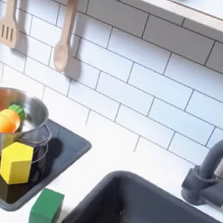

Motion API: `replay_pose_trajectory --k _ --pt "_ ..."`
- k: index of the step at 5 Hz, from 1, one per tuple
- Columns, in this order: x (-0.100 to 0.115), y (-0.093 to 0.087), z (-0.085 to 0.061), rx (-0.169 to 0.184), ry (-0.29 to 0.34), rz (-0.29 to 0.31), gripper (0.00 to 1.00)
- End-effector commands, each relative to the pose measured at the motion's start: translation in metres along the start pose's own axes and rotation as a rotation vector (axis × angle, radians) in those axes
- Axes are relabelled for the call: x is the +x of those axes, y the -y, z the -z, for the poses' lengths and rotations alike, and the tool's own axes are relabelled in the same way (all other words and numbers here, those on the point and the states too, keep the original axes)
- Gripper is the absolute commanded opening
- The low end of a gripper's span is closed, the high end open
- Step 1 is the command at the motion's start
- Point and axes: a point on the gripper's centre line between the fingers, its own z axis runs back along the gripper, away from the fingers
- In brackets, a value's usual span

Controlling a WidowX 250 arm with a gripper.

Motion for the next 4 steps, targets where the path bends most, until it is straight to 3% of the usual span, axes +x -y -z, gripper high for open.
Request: replay_pose_trajectory --k 1,4 --pt "0.000 0.000 0.000 0.000 0.002 0.000 1.00" --pt "0.017 -0.001 0.009 0.007 0.017 -0.040 1.00"
